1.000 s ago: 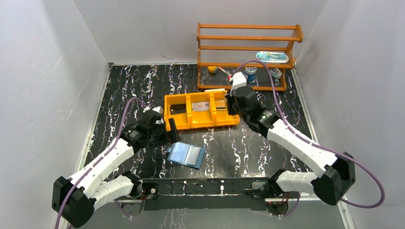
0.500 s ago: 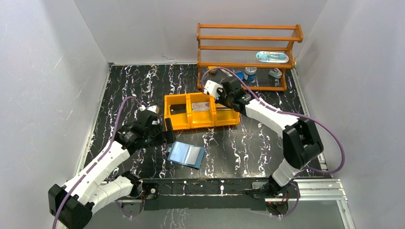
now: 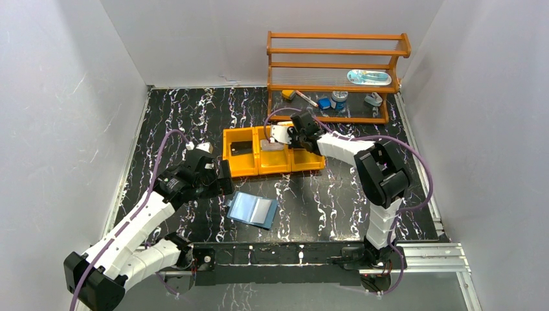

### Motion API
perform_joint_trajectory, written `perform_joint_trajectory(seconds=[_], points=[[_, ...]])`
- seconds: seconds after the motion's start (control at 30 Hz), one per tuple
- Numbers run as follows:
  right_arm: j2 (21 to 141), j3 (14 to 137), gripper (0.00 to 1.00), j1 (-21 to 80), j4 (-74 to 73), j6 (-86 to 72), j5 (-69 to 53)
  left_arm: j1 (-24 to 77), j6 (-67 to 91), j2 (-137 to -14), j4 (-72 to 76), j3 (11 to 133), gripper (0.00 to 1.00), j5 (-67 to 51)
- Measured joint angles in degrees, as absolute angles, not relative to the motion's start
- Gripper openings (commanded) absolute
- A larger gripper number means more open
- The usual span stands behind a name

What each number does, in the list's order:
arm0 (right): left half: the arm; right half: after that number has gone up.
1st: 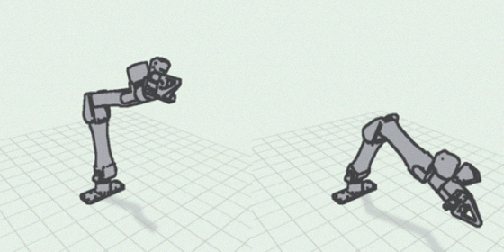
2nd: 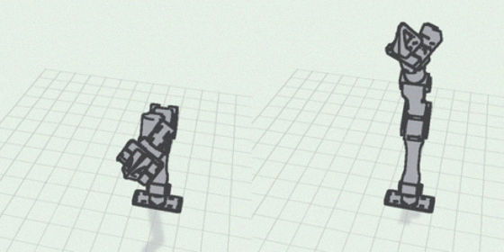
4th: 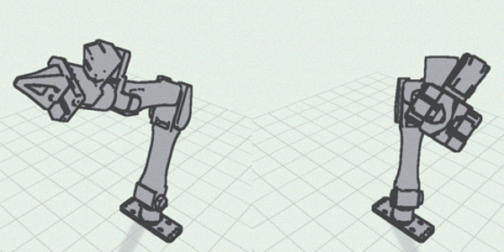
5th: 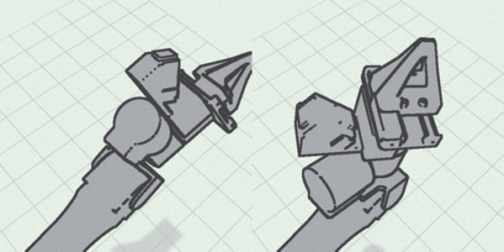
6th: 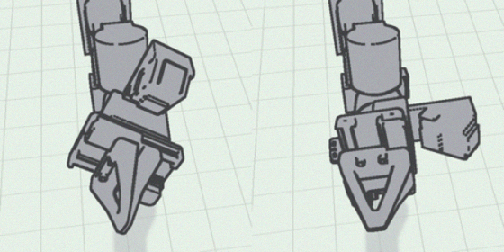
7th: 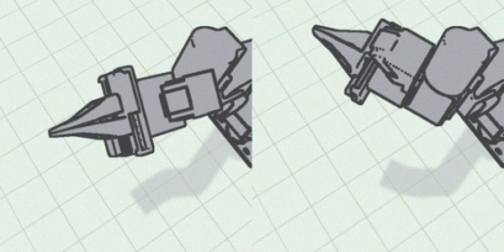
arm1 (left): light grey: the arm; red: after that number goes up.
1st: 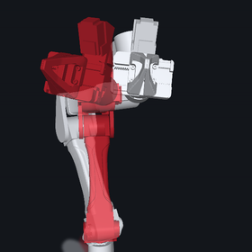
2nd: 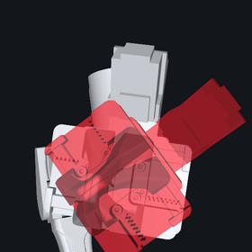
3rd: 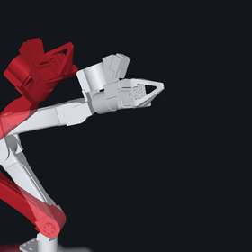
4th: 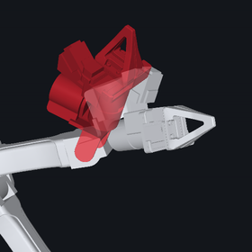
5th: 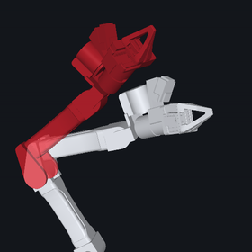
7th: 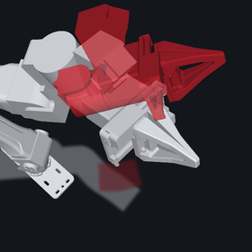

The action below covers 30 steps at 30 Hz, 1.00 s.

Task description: Take the credit cards out of the card holder

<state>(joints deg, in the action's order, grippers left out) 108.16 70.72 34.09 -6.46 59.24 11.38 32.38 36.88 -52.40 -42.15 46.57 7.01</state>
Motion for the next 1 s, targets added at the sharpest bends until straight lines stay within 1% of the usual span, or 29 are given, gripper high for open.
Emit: perform_joint_trajectory(seconds=[0.03, 0.13, 0.4, 0.47, 0.6, 0.63, 0.8, 0.83, 0.9, 0.93, 0.97, 1.0], points=[[108.49, 70.72, 0.30, 34.09, -6.57, 59.42, 11.27, 32.38, 36.84, -52.38, -42.19, 46.57, 0.98, 7.07], [109.03, 70.72, 0.38, 34.09, -7.01, 59.59, 11.09, 32.38, 36.64, -52.38, -42.37, 46.57, 0.98, 7.11], [107.83, 70.70, 0.48, 33.52, -10.00, 55.35, 9.65, 32.36, 36.40, -52.40, -42.52, 46.78, 0.98, 7.07], [105.58, 70.39, 0.53, 33.50, -10.63, 53.91, 8.99, 32.36, 36.21, -52.47, -42.52, 47.31, 0.98, 7.07], [98.52, 69.93, 0.58, 33.50, -10.57, 50.59, 7.60, 32.38, 36.01, -52.66, -42.59, 48.86, 0.98, 7.27], [96.05, 69.67, 0.61, 33.50, -10.04, 48.82, 7.49, 32.38, 36.01, -52.69, -42.72, 49.28, 0.98, 7.57], [85.06, 69.23, 0.97, 33.50, -6.50, 35.53, 8.88, 32.38, 35.97, -52.69, -44.77, 54.46, 0.98, 11.90], [82.19, 68.64, 0.98, 33.50, -5.72, 31.51, 9.50, 32.36, 35.92, -52.71, -44.97, 55.02, 0.98, 12.34], [76.47, 67.18, 0.98, 33.50, -5.34, 23.99, 10.68, 32.36, 35.73, -52.90, -46.72, 60.58, 0.98, 16.16], [67.61, 64.53, 0.98, 33.50, -4.99, 12.86, 12.53, 32.36, 35.27, -52.97, -47.07, 63.00, 0.98, 17.72], [64.55, 63.94, 0.98, 33.50, -4.45, 8.14, 13.41, 32.36, 33.50, -52.95, -46.59, 69.01, 0.98, 21.45], [61.82, 62.87, 0.98, 33.50, -3.95, 2.72, 14.04, 32.36, 32.56, -52.93, -47.13, 70.59, 0.98, 22.52]])
